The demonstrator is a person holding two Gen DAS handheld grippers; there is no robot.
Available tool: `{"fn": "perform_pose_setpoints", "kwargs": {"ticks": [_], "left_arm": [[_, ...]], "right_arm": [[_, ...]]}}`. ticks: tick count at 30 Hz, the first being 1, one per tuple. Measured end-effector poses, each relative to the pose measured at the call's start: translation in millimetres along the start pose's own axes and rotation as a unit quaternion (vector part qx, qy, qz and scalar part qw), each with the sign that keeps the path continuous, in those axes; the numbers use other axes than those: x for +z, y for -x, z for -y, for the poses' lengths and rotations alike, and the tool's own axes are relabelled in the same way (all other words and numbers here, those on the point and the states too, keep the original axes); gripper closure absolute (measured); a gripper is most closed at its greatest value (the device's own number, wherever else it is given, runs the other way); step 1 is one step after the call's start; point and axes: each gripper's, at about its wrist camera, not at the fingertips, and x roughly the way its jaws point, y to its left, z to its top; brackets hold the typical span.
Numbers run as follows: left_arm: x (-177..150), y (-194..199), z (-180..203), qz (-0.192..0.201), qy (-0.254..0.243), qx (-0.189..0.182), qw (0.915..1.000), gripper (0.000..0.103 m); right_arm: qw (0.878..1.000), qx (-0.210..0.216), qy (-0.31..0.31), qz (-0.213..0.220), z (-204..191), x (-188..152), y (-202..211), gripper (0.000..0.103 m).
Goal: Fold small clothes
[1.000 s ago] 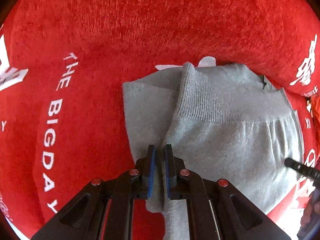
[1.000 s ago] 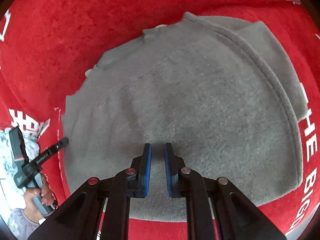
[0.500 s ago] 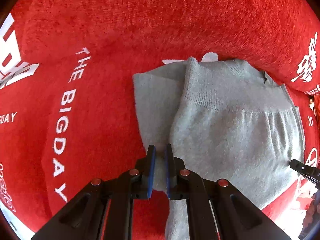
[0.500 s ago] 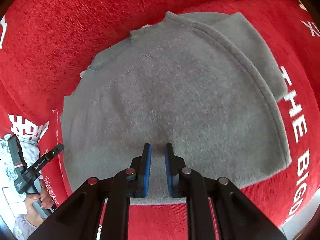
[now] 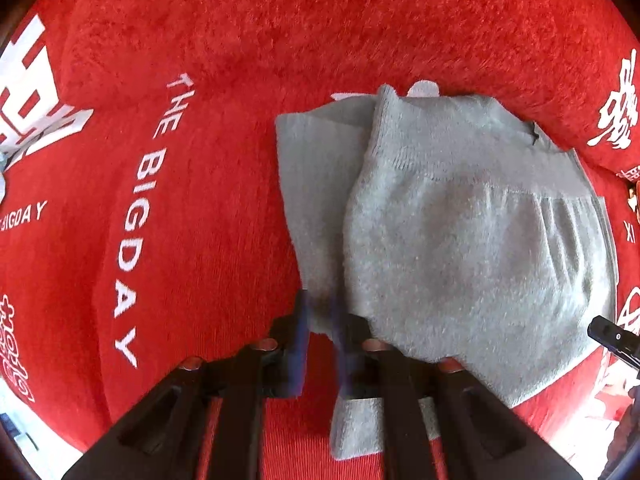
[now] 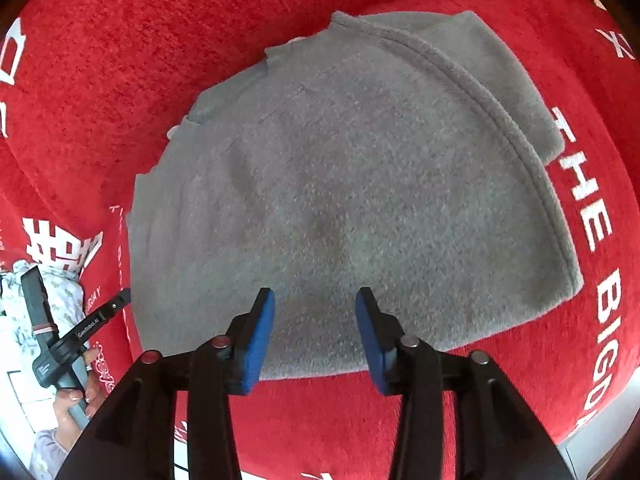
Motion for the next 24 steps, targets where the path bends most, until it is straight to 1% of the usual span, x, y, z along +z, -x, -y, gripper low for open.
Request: {"fn": "perform_pose_setpoints", "kwargs": {"ticks": [1,2,4,5,9,11,14,15,16,17,20,22,24], "left_arm": [[-1.3,1.7,-1.6,0.003,0.006,0.01,0.9999,0.017],[-2.8,5.8,-3.2,0.014,0.009,0.015,0.9997,0.008],[-4.1,10.5,-2.8,0.02,0.004,0.012,0.9997,0.008],[-5.0,10.9,-2.1,0.019,0.002,0.018,0.9997,0.008],[-7.1,11.9,-1.2,0.019,0.004,0.032,0.9993,0.008],[-7.2,11.7,-3.2,0.016,0.01,0.034,0.9992,0.008],[-7.5,10.7,-3.9,0.011,0.013,0.044,0.9989,0.008],[-7.9,9.8,-3.6,0.007,0.01,0.05,0.9987,0.008],[-8.8,9.3,-3.6,0.006,0.007,0.051,0.9987,0.008],[-9.7,9.0,-3.7,0.005,0.004,0.052,0.9986,0.008],[-9.9,9.3,-4.3,0.009,-0.001,0.052,0.9986,0.009],[-7.7,11.6,-5.2,0.017,0.0,0.047,0.9987,0.009],[-0.4,14.4,-6.0,0.03,0.002,0.035,0.9989,0.009]], "right_arm": [[1.0,-0.001,0.003,0.001,-1.7,-1.1,0.3,0.051],[1.0,-0.001,0.006,0.001,-3.3,-1.9,0.4,0.046],[1.0,0.002,0.012,0.001,-7.3,-3.9,0.6,0.042],[1.0,0.005,0.015,0.0,-8.6,-4.7,0.2,0.039],[1.0,0.015,0.025,-0.008,-16.3,-8.8,-2.8,0.023],[0.999,0.021,0.03,-0.01,-20.2,-12.2,-2.8,0.022],[0.999,0.025,0.044,-0.01,-27.9,-16.6,-3.7,0.015],[0.998,0.026,0.05,-0.008,-30.6,-18.4,-3.6,0.01],[0.998,0.028,0.057,-0.005,-34.0,-20.5,-3.3,0.009],[0.998,0.032,0.061,-0.003,-36.2,-22.1,-3.2,0.001],[0.995,0.05,0.082,0.003,-46.0,-28.0,-4.1,0.0],[0.993,0.062,0.098,-0.011,-54.7,-32.1,-8.1,0.0],[0.99,0.083,0.104,-0.035,-60.4,-35.1,-12.7,0.0]]}}
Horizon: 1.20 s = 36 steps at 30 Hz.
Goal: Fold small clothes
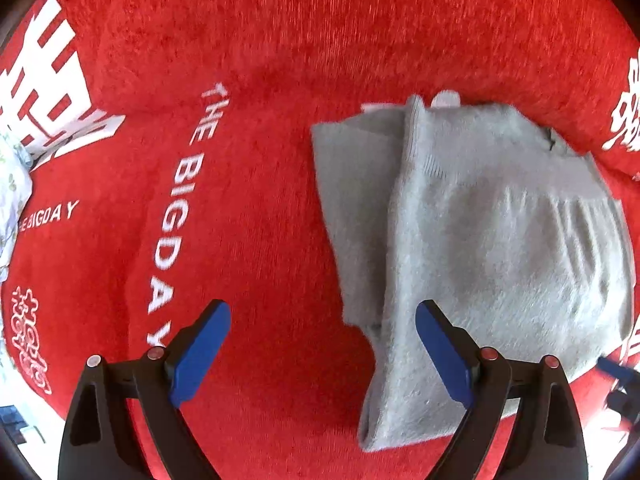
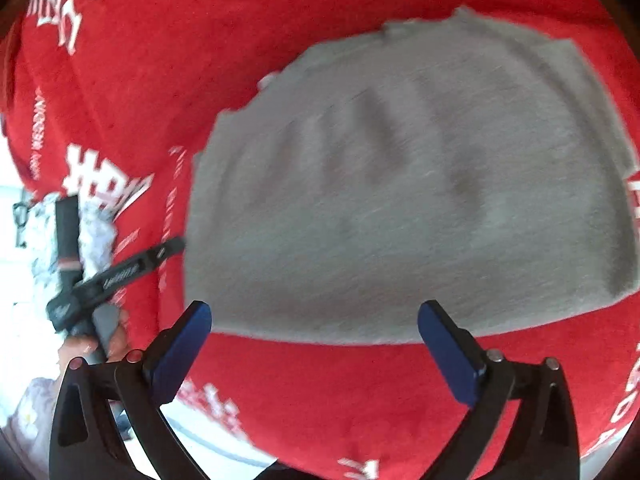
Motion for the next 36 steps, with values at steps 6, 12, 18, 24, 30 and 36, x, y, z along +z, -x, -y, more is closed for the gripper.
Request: {"fn": "perform_pose_setpoints", "kwargs": {"ticks": [6,12,18,24,30,36], "left_arm": [[36.0,-15.2,2.6,0.019,0.014,0.016,0.9996,0.009],[43.1,-48.1,3.0,-0.006,0.001,0.033,0.9994,0.008],[39.7,-41.9,-10.7,-0.004,-0.003,0.037,0.9993,0.008],[34.2,-39.8,-25.0,-0.021,0.011,0.024,0.9994,0.008],[31.5,-36.6,-26.0,-0.026,0.008,0.015,0.9995,0.008],[29.8,-34.9,-24.4,-0.03,0.007,0.007,0.9995,0.008]], "right_arm": [[0.999,0.019,-0.007,-0.025,-11.7,-9.8,-10.1,0.0],[0.999,0.023,-0.021,-0.031,-9.8,-13.8,-11.1,0.0],[0.998,0.033,-0.05,-0.027,-0.2,-16.8,-9.9,0.0],[0.988,0.1,-0.114,-0.022,6.9,-22.2,-17.1,0.0],[0.984,0.112,-0.135,-0.037,4.5,-30.0,-28.7,0.0],[0.979,0.132,-0.152,-0.042,8.0,-36.0,-35.7,0.0]]}}
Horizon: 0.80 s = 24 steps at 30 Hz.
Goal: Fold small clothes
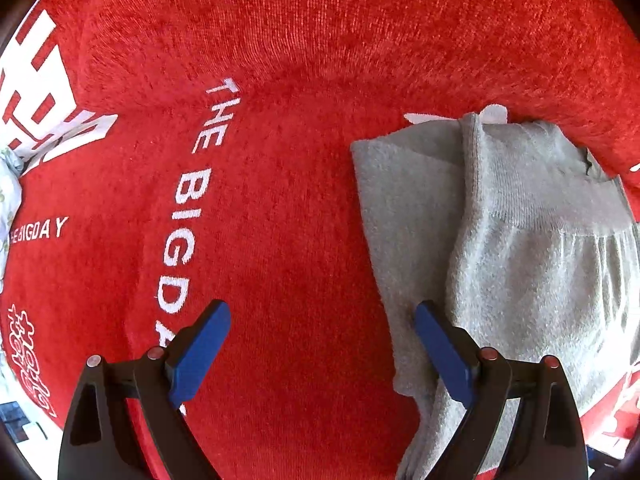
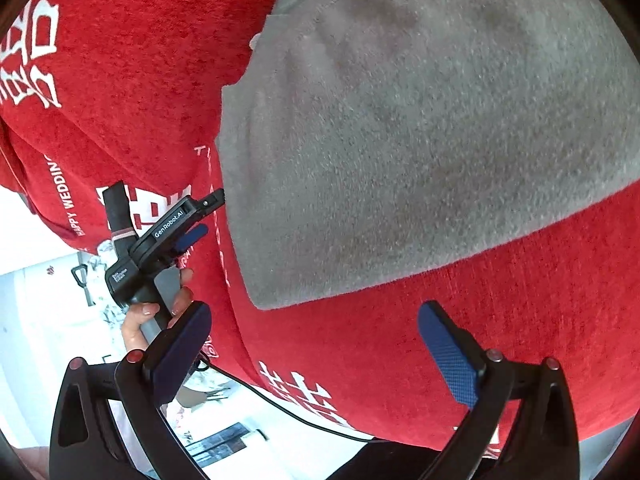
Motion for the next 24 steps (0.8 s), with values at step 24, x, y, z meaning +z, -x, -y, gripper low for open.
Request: {"fn": "perform_pose_setpoints", "kwargs": {"ticks": [24], "left_arm": [[-11.5,1.3,-12.2,-0.053,0.065,-0.255,0.9634,0.008]], "right_arm": [[0.971,0.183,-0.121,0.097,6.2,6.3,-49.1,0.001]]}}
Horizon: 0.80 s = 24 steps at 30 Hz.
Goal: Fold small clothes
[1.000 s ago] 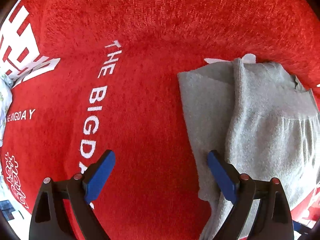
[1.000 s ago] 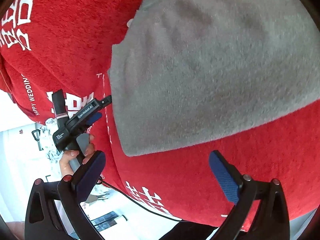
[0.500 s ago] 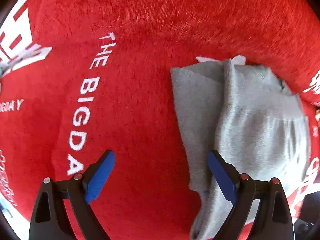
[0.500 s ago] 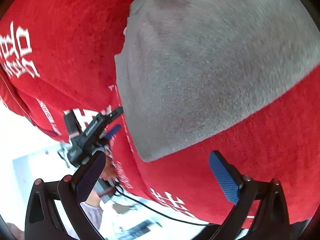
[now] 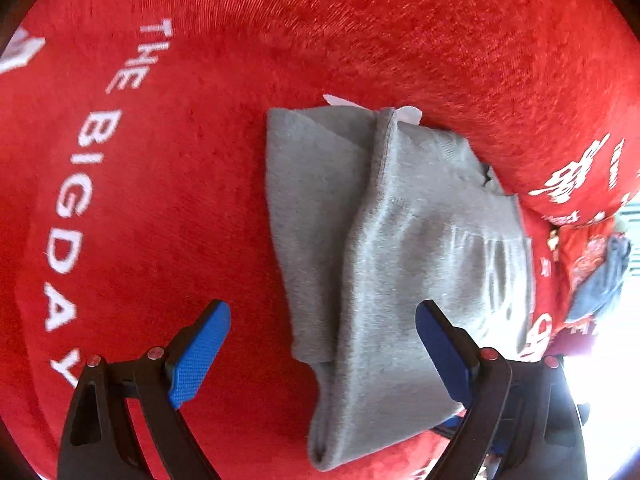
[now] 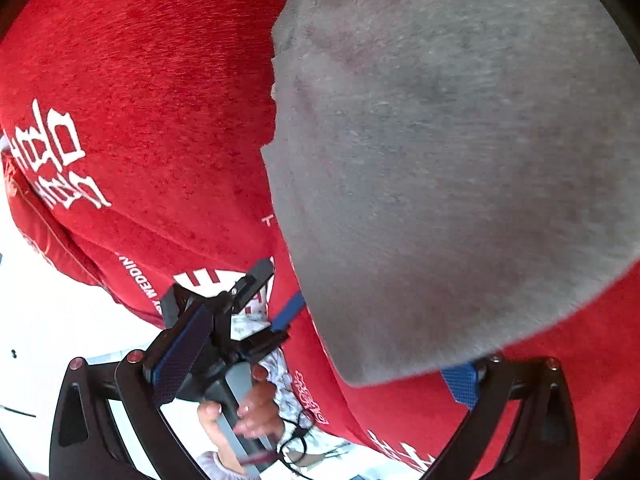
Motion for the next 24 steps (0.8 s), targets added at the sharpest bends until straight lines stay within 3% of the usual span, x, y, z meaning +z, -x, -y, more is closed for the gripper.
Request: {"fn": "perform_pose_setpoints", "kwargs": {"ticks": [1,2,3,5,14,18,20,21,23,24], "left_arm": [[1.9,-0.6,-1.8,-0.004,0.005,-0.01,0.9999,0.009],[3.8,-1.3,-3.4,-0.008,0.011,-0.024,0.9996,0.008],[4.6,-2.6,-3.3,-0.013,0.014,-0.034,0.9992,0.008],[7.0,-6.5,-1.1,-0.022,0.016,-0.044,0.9986,0.008],[15.1,-31.0,20.9,-0.078,0.018,-0.107,0.9911,0.008],[21.7,-39.2,44.2,-0.072,0.007,-0.116,0.9907,0.008],[25.1,-42.7,59.1,-0.066,-0.007,-0.101,0.9927,0.009],[26.5,-44.7,66.3,-0.063,-0.015,-0.091,0.9937,0.013],[28.2,-50.1,76.3,-0.066,-0.031,-0.066,0.9952,0.072],[29.0,-55.5,79.5,-0.076,-0.034,-0.056,0.9949,0.074]], "right_arm": [[1.0,-0.006,-0.006,0.003,-0.4,0.5,-2.2,0.003],[1.0,-0.008,-0.012,0.003,0.5,1.1,-4.0,0.017],[1.0,-0.009,-0.025,0.0,3.4,1.6,-7.2,0.051],[0.998,-0.007,-0.054,-0.017,13.1,2.8,-14.0,0.095],[0.996,0.082,-0.005,-0.039,-25.2,17.5,5.8,0.095],[0.995,0.072,0.011,-0.067,-34.0,22.2,5.8,0.095],[0.995,0.058,0.019,-0.076,-34.5,20.0,3.4,0.095],[0.995,0.054,0.019,-0.079,-32.9,19.5,2.3,0.095],[0.995,0.044,0.017,-0.086,-29.4,17.5,1.3,0.095],[0.995,0.037,0.018,-0.091,-28.2,16.6,1.1,0.095]]}}
